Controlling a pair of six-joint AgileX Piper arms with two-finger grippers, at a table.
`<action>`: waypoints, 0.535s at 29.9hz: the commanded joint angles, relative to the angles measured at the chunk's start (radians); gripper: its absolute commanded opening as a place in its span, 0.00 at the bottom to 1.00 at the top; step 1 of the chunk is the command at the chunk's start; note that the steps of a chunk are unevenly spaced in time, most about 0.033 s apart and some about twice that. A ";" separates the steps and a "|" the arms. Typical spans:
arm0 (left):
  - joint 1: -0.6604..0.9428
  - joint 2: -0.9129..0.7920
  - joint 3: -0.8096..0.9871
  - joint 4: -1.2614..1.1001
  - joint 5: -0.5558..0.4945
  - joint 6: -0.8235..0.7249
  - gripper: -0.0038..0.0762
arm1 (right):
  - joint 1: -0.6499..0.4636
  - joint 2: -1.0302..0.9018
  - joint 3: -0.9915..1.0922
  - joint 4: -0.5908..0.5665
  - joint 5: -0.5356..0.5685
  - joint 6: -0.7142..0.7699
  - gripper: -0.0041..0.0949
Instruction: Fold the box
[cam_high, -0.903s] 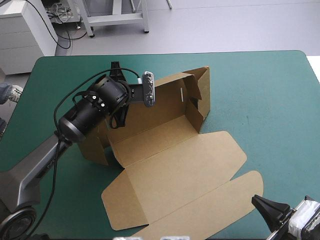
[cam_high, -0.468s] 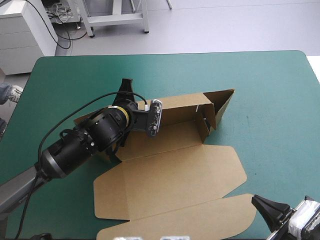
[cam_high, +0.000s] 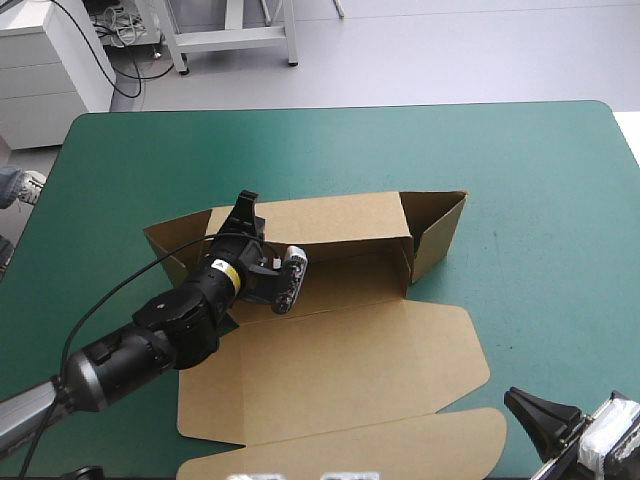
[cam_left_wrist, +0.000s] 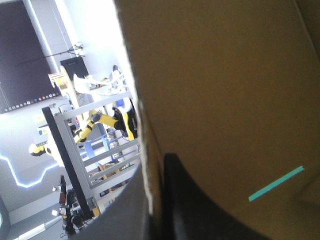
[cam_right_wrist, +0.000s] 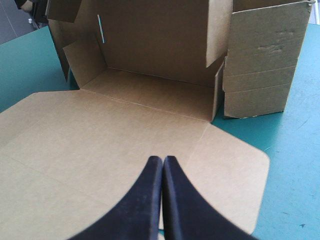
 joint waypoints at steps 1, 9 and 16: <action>-0.007 -0.080 0.033 0.045 -0.057 -0.041 0.04 | -0.007 -0.002 -0.013 -0.012 -0.091 0.004 0.03; 0.032 -0.061 0.045 0.047 -0.094 -0.103 0.04 | -0.007 0.001 -0.013 -0.014 -0.093 0.005 0.03; 0.083 0.047 0.045 0.218 -0.108 -0.397 0.04 | -0.007 0.001 -0.013 -0.021 -0.093 0.000 0.03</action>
